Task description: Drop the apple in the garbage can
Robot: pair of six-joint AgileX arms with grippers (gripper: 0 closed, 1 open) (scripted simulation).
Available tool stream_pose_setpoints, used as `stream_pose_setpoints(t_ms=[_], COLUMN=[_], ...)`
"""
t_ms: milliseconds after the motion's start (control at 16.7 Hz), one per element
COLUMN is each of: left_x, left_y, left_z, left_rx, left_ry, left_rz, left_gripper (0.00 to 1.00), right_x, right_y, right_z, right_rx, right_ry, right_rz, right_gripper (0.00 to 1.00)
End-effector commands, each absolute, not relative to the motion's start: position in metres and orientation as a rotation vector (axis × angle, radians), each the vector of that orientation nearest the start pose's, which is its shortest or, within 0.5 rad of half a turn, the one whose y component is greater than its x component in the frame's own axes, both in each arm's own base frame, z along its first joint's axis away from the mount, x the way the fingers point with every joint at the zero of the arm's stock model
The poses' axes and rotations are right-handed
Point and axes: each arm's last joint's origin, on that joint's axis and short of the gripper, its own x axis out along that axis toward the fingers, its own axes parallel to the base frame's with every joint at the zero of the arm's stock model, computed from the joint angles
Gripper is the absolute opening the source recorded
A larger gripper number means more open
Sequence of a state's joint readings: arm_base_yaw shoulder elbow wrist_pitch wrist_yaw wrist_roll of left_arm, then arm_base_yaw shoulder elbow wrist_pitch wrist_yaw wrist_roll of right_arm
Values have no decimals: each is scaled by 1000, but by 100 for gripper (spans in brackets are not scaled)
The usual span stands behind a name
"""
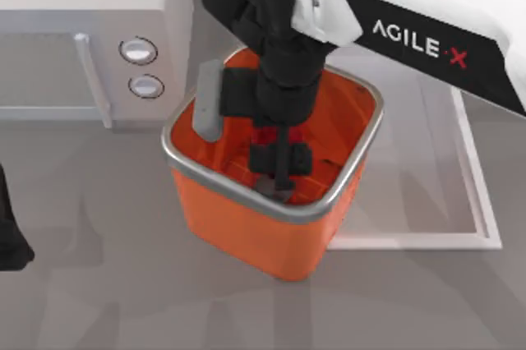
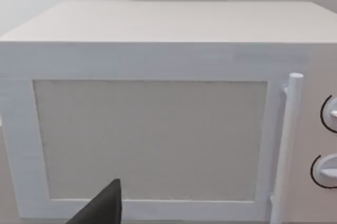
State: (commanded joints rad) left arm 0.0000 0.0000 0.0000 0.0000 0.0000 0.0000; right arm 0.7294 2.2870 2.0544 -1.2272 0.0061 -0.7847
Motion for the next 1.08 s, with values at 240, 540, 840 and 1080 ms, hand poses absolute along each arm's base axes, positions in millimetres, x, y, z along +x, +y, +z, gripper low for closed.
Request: stream_pose_setpoints(t_ms=[240, 540, 840, 1080], left_x=[106, 106, 106, 106], left_y=[-1, -1, -1, -1], left_z=[160, 160, 160, 160], left_rx=[0, 0, 0, 0], left_ry=[0, 0, 0, 0], left_rz=[0, 0, 0, 0], left_gripper=[100, 100, 100, 100], right_x=[341, 341, 341, 341], right_y=[313, 313, 313, 313], right_z=[202, 202, 202, 202], right_rx=[-1159, -1159, -1159, -1159], right_ry=[1115, 1115, 1115, 1115], right_rz=[1152, 1152, 1152, 1152], right_gripper=[0, 38, 75, 100])
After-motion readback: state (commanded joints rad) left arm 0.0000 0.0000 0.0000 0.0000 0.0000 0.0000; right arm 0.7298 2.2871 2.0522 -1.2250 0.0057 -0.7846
